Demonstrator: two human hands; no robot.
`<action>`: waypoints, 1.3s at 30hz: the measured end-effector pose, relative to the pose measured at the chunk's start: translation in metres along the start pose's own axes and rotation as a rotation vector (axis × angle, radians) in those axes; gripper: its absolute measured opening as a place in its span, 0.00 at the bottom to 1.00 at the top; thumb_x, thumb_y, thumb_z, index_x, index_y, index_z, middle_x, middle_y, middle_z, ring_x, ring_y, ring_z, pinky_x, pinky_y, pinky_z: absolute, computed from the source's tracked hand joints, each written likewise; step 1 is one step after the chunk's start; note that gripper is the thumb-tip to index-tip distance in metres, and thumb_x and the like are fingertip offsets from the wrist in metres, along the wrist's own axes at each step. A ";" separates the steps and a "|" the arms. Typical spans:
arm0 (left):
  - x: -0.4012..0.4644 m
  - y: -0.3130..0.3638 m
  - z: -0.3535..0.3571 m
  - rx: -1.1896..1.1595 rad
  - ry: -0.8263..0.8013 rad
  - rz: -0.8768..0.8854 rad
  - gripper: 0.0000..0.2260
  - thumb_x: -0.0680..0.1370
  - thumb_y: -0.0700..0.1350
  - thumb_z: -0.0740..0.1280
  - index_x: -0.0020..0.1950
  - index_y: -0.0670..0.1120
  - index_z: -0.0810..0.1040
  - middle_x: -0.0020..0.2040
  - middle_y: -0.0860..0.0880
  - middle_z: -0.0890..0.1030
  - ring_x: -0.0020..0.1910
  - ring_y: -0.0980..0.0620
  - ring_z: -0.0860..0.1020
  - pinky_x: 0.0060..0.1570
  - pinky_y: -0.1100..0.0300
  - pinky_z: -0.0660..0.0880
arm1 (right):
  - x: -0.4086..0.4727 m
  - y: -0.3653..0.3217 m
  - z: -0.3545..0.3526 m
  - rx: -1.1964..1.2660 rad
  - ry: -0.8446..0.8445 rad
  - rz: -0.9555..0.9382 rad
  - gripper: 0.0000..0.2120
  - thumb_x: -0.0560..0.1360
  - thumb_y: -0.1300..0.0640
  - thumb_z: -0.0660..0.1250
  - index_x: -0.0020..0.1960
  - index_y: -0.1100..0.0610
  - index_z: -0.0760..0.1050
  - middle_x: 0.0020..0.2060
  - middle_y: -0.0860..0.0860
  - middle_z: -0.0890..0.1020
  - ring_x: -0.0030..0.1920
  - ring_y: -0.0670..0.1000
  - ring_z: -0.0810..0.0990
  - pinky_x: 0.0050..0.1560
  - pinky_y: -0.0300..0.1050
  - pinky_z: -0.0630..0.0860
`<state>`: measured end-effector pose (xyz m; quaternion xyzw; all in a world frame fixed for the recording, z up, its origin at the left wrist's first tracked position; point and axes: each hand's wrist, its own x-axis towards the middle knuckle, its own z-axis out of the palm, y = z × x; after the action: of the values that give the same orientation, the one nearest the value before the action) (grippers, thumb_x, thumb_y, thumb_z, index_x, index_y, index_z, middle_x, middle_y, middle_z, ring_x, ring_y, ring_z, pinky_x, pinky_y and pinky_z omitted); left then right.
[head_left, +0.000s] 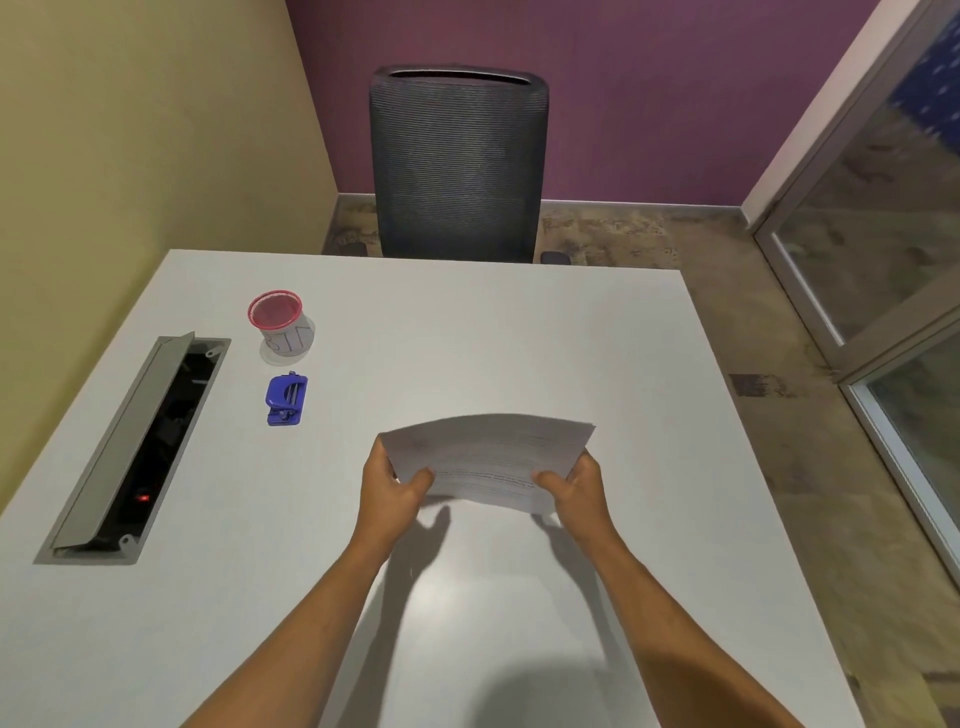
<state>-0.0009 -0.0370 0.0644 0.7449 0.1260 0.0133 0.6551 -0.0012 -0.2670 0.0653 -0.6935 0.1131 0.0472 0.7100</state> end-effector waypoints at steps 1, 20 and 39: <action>0.000 0.000 0.001 -0.001 0.004 -0.004 0.19 0.70 0.33 0.70 0.53 0.54 0.74 0.50 0.50 0.82 0.49 0.56 0.80 0.47 0.62 0.75 | -0.001 0.001 0.002 -0.009 0.011 0.007 0.18 0.65 0.64 0.68 0.54 0.54 0.76 0.47 0.50 0.83 0.44 0.41 0.82 0.42 0.32 0.76; -0.002 0.003 0.010 -0.023 0.013 -0.014 0.21 0.72 0.34 0.71 0.58 0.54 0.73 0.53 0.52 0.81 0.54 0.55 0.79 0.53 0.56 0.76 | -0.003 0.016 0.007 -0.089 0.071 0.065 0.18 0.75 0.72 0.65 0.59 0.55 0.75 0.49 0.47 0.83 0.46 0.39 0.82 0.44 0.29 0.76; -0.003 -0.004 0.017 -0.066 0.041 -0.096 0.08 0.77 0.43 0.69 0.51 0.58 0.79 0.48 0.58 0.84 0.48 0.60 0.82 0.48 0.60 0.76 | 0.000 0.025 0.008 -0.095 0.067 0.087 0.17 0.76 0.70 0.66 0.61 0.54 0.75 0.50 0.45 0.82 0.53 0.48 0.81 0.47 0.31 0.76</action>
<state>-0.0012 -0.0538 0.0582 0.7155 0.1743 0.0015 0.6765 -0.0065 -0.2580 0.0410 -0.7220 0.1646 0.0599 0.6693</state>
